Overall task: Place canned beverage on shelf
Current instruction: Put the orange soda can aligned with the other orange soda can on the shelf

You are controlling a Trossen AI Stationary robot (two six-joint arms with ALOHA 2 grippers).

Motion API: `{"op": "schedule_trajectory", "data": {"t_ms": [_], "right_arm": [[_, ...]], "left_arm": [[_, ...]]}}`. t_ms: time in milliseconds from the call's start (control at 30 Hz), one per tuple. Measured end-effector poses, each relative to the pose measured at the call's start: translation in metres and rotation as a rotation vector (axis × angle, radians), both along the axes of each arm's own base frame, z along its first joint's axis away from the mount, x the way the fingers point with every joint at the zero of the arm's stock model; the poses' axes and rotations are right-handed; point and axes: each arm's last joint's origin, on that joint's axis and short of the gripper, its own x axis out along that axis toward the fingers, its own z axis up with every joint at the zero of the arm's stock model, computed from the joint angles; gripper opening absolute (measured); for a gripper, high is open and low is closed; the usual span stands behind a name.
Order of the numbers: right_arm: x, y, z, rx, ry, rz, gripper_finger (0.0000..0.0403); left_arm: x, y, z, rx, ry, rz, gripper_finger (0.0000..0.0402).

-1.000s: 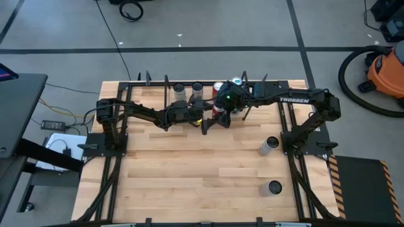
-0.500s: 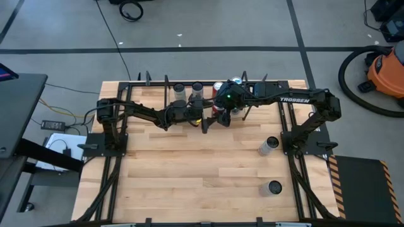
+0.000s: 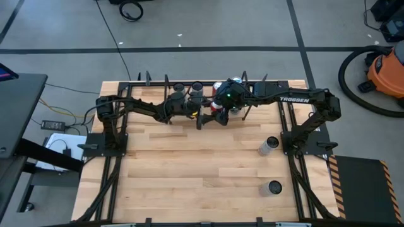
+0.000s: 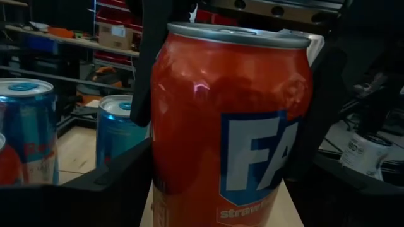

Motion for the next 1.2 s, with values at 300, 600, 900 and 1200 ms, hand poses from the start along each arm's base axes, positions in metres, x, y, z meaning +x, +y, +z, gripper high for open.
{"op": "schedule_trajectory", "data": {"t_ms": [300,600,900,1200], "right_arm": [[-0.0006,-0.0012,-0.0005,-0.007,0.005,-0.034,0.0309],[0.0001,0.0009,-0.0005,-0.035,0.010,-0.017,0.0309],[0.0006,0.0049,-0.0009,-0.053,0.021,0.015,0.0309],[-0.0014,0.0055,-0.0013,-0.041,0.034,0.001,0.0309]], "left_arm": [[-0.0002,0.0000,-0.0003,-0.006,0.011,-0.045,0.0316],[0.0002,-0.0014,-0.0001,0.083,0.004,-0.028,0.0316],[0.0010,-0.0020,-0.0006,0.118,0.008,0.090,0.0316],[0.0019,-0.0033,-0.0025,0.113,0.038,0.100,0.0316]]}}
